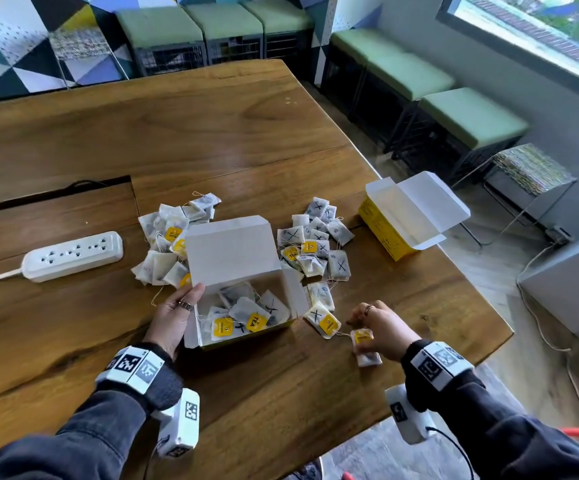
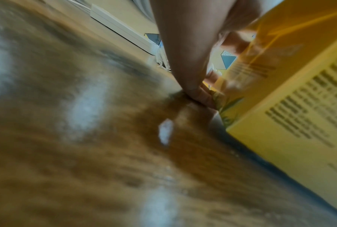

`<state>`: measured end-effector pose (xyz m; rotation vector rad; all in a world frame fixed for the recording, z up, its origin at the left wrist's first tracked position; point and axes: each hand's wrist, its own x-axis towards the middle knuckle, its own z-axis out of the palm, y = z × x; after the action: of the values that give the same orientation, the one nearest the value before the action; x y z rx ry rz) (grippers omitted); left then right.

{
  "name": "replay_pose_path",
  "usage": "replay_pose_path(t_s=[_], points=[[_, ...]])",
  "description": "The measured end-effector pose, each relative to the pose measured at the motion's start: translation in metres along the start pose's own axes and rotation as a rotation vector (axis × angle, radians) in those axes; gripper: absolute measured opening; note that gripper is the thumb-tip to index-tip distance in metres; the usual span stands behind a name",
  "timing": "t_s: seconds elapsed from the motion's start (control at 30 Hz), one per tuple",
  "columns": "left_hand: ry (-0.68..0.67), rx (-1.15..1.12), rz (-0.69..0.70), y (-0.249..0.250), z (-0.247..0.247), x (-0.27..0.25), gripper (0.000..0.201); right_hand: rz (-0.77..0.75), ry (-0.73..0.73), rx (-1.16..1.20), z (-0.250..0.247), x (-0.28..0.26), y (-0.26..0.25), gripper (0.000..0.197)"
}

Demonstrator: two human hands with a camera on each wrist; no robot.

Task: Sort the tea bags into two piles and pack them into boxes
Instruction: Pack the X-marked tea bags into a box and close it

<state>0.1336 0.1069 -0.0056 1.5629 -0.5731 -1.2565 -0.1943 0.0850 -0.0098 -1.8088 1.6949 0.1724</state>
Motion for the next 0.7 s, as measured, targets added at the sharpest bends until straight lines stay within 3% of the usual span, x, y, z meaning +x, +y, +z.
replay_pose_path(t_s=[0.13,0.2,0.33,0.43,0.57,0.7], points=[[0.003,0.011,-0.012,0.001,-0.001,-0.002,0.012,0.03,-0.058,-0.021,-0.004,-0.001,0.001,0.028],[-0.006,0.016,-0.03,-0.002,-0.001,0.0,0.011,0.038,-0.078,-0.047,-0.014,-0.003,-0.003,0.028],[-0.007,0.035,-0.042,-0.008,-0.007,0.005,0.019,-0.055,-0.109,0.464,-0.031,0.002,-0.016,0.017],[-0.012,0.046,-0.045,-0.009,-0.007,0.005,0.021,0.033,-0.122,0.672,-0.026,0.015,-0.035,0.025],[-0.018,0.036,-0.048,-0.008,-0.006,0.004,0.022,0.124,0.106,0.344,0.002,0.035,-0.045,0.064],[-0.022,0.038,-0.055,-0.011,-0.008,0.007,0.029,0.178,0.139,0.354,0.007,0.033,-0.057,0.064]])
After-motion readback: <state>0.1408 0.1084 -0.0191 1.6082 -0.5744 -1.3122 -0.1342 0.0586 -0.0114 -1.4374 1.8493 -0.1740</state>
